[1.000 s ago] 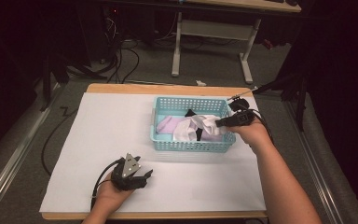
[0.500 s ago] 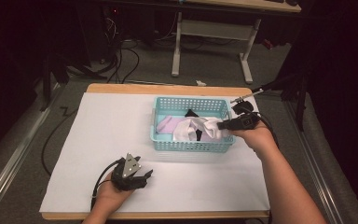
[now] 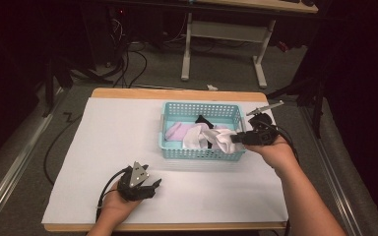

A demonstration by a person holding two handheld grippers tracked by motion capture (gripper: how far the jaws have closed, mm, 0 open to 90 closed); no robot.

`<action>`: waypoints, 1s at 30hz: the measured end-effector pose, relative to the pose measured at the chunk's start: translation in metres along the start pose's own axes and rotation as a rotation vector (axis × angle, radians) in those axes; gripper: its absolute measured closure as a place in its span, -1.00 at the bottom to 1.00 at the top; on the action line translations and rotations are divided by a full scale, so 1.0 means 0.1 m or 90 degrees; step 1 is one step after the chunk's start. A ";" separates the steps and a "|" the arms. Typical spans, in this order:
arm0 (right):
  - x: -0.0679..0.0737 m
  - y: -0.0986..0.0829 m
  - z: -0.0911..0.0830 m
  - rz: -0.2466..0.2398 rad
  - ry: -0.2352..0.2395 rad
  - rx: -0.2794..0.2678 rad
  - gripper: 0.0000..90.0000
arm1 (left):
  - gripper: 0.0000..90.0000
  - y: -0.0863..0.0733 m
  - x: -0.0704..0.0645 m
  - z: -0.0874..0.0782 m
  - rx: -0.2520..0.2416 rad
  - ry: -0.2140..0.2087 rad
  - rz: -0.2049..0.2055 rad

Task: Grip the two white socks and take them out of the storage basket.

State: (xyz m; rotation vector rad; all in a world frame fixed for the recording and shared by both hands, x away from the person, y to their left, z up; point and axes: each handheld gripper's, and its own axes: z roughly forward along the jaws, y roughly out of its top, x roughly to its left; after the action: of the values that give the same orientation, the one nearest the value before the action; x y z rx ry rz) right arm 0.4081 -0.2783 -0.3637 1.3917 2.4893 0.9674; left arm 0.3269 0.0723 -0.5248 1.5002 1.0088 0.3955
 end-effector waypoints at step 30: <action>0.39 -0.94 0.47 -0.024 0.052 0.033 0.68 | -0.29 0.00 0.00 0.00 0.000 0.001 0.002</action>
State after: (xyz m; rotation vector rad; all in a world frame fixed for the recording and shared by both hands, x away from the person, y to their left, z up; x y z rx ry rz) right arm 0.3369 -0.2593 -0.4492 1.3401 2.6074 0.9781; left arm 0.3267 0.0720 -0.5249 1.5020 1.0079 0.3978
